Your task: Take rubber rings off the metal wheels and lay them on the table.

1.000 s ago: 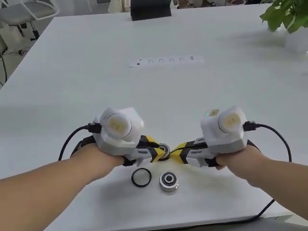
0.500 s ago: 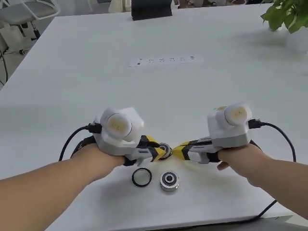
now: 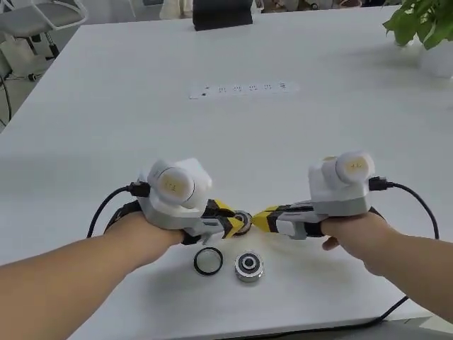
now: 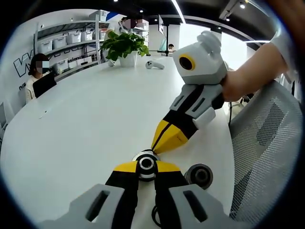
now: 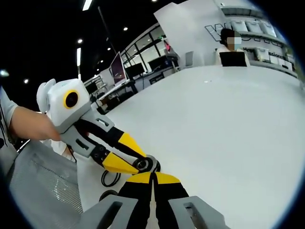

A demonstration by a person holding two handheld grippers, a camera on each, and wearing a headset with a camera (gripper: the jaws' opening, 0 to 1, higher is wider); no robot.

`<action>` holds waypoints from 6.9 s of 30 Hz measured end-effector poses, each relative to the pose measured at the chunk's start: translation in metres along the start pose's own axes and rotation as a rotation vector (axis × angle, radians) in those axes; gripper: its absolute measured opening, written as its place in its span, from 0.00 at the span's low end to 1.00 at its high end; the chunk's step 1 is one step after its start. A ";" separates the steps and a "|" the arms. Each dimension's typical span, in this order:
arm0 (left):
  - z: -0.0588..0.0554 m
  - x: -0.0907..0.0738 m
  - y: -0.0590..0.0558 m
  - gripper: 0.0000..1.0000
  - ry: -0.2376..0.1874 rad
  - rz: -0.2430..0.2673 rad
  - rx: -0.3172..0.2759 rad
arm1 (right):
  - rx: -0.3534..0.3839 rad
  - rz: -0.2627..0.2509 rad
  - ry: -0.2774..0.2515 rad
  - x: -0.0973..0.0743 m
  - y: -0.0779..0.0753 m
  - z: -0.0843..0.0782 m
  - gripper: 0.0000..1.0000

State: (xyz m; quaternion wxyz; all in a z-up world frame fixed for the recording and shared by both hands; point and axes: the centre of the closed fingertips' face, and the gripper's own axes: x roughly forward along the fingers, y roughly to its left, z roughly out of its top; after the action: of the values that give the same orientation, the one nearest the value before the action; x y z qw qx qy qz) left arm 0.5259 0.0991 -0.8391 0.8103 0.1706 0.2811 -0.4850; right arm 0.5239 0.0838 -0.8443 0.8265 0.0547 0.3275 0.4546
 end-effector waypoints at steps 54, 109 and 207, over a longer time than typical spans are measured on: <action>0.000 0.001 0.000 0.07 0.003 0.016 -0.008 | 0.035 0.060 -0.018 0.002 0.017 0.006 0.00; 0.001 -0.009 0.000 0.09 -0.026 0.006 -0.092 | 0.113 0.134 -0.085 -0.005 0.028 0.015 0.00; -0.022 -0.131 -0.008 0.60 -0.152 0.050 -0.144 | 0.064 0.299 0.093 0.017 0.084 -0.018 0.01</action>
State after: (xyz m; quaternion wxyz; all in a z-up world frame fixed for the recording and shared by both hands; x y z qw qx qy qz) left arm 0.4641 0.1979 -0.7746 0.8513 0.0818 0.2486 -0.4548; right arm 0.4595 0.1424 -0.8340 0.7314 0.1081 0.3680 0.5638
